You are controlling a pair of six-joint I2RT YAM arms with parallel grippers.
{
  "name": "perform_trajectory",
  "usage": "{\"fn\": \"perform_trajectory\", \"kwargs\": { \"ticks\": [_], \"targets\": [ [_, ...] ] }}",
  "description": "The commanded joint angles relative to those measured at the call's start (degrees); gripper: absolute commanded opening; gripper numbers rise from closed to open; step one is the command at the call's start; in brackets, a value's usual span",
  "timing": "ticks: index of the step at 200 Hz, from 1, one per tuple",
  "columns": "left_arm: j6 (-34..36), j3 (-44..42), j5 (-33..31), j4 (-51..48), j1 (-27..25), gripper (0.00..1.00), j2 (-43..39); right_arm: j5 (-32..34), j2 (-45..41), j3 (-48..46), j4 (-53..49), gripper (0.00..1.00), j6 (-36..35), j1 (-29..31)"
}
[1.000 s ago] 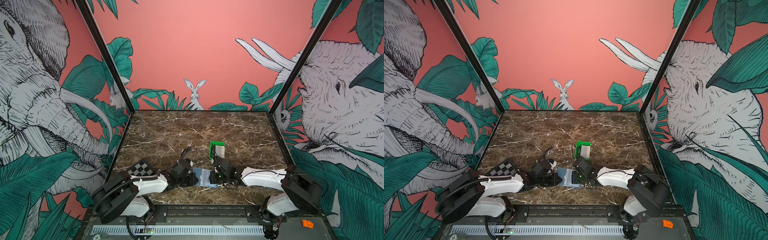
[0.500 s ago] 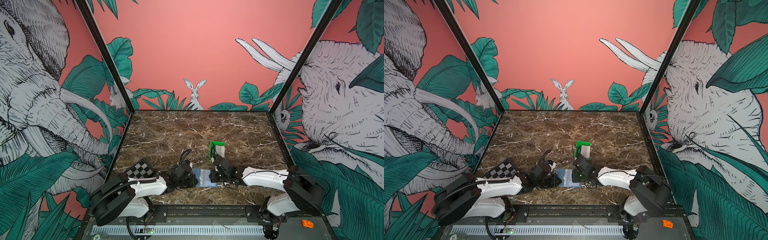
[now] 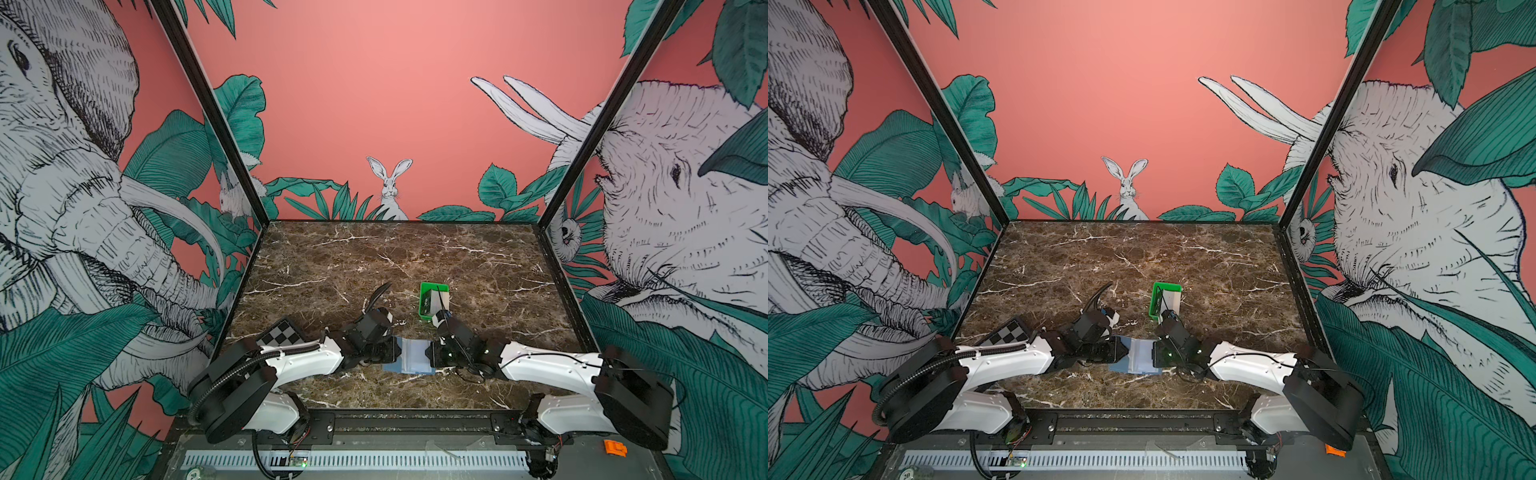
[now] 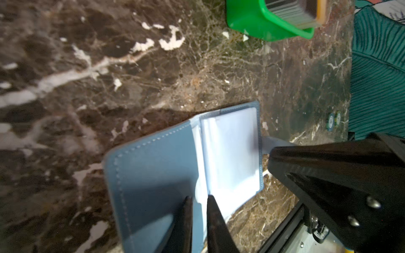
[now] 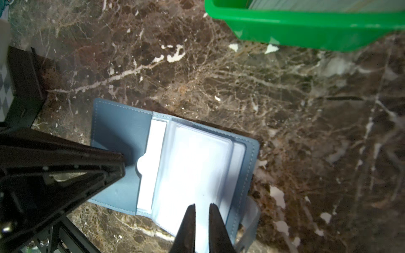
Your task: Put the credit cards into the card holder
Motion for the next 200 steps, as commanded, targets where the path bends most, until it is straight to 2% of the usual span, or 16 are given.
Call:
{"fn": "perform_trajectory", "kwargs": {
  "ticks": [1,38,127,200],
  "targets": [
    [2.1,0.4,1.5,-1.7,0.7,0.16,1.5,0.8,-0.4,-0.7,0.5,0.14,1.0,-0.2],
    [-0.3,-3.2,2.2,2.7,0.6,0.16,1.7,0.2,2.5,-0.6,0.8,0.14,1.3,-0.4],
    [-4.8,-7.7,0.7,4.3,-1.4,0.17,-1.6,-1.0,7.5,1.0,4.2,0.14,0.3,-1.7],
    [-1.6,-4.3,0.6,1.1,-1.3,0.17,-3.4,-1.2,0.8,0.1,4.0,0.15,-1.5,-1.7]
  ]
}}
